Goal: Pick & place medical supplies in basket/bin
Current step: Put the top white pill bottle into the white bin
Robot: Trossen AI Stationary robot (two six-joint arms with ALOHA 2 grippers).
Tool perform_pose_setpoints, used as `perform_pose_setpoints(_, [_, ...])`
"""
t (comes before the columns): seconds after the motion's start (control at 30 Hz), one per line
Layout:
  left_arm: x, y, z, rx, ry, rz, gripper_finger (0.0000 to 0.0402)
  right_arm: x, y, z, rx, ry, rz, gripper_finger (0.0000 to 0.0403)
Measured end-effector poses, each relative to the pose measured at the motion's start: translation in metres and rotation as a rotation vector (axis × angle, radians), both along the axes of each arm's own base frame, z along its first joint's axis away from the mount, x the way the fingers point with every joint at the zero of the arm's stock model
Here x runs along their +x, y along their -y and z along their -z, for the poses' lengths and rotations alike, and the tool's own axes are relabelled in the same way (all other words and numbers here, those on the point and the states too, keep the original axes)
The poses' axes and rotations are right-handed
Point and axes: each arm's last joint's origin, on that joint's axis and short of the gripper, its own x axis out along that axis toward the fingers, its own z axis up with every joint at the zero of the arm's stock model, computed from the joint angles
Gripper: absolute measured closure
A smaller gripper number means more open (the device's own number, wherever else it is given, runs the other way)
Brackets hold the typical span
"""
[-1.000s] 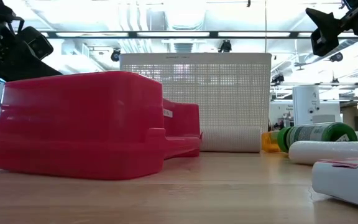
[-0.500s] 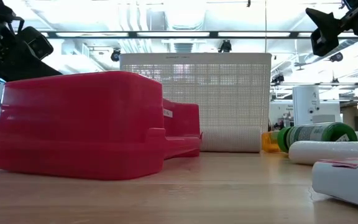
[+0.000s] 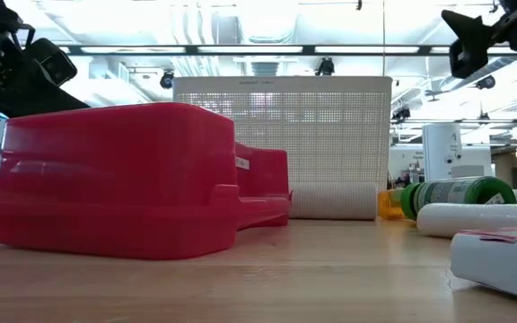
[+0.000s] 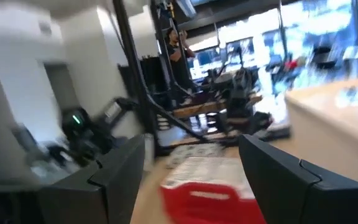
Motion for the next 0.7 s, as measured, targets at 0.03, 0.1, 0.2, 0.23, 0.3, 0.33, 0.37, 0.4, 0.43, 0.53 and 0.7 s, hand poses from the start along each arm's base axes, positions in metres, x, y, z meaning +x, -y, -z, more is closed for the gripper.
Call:
perform_pose_setpoints(0.03, [0.000, 0.000, 0.000, 0.000, 0.000, 0.000, 0.0133, 0.000, 0.000, 0.000, 0.069, -0.010, -0.015, 0.0152])
perform_pose_setpoints(0.1, [0.000, 0.000, 0.000, 0.000, 0.000, 0.000, 0.0133, -0.001, 0.000, -0.005, 0.216, 0.003, -0.051, 0.0152])
perform_pose_setpoints(0.2, [0.000, 0.000, 0.000, 0.000, 0.000, 0.000, 0.0133, -0.005, 0.000, -0.016, 0.383, 0.085, -0.113, 0.0152])
perform_pose_setpoints(0.23, [0.000, 0.000, 0.000, 0.000, 0.000, 0.000, 0.0133, -0.007, 0.001, -0.020, 0.398, 0.126, -0.126, 0.0151])
perform_pose_setpoints(0.3, [0.000, 0.000, 0.000, 0.000, 0.000, 0.000, 0.0133, -0.010, 0.001, -0.028, 0.403, 0.219, -0.132, 0.0152])
perform_pose_setpoints(0.33, [0.000, 0.000, 0.000, 0.000, 0.000, 0.000, 0.0133, -0.012, 0.002, -0.031, 0.412, 0.265, -0.117, 0.0152])
perform_pose_setpoints(0.37, [0.000, 0.000, 0.000, 0.000, 0.000, 0.000, 0.0133, -0.014, 0.003, -0.034, 0.423, 0.302, -0.095, 0.0151])
perform_pose_setpoints(0.4, [0.000, 0.000, 0.000, 0.000, 0.000, 0.000, 0.0133, -0.015, 0.004, -0.036, 0.438, 0.333, -0.067, 0.0151])
perform_pose_setpoints(0.43, [0.000, 0.000, 0.000, 0.000, 0.000, 0.000, 0.0133, -0.015, 0.005, -0.037, 0.446, 0.354, -0.039, 0.0152])
perform_pose_setpoints(0.53, [0.000, 0.000, 0.000, 0.000, 0.000, 0.000, 0.0133, -0.011, 0.007, -0.037, 0.502, 0.346, 0.015, 0.0152])
perform_pose_setpoints(0.7, [0.000, 0.000, 0.000, 0.000, 0.000, 0.000, 0.0133, 0.014, 0.006, -0.020, 0.685, 0.041, 0.058, 0.0152])
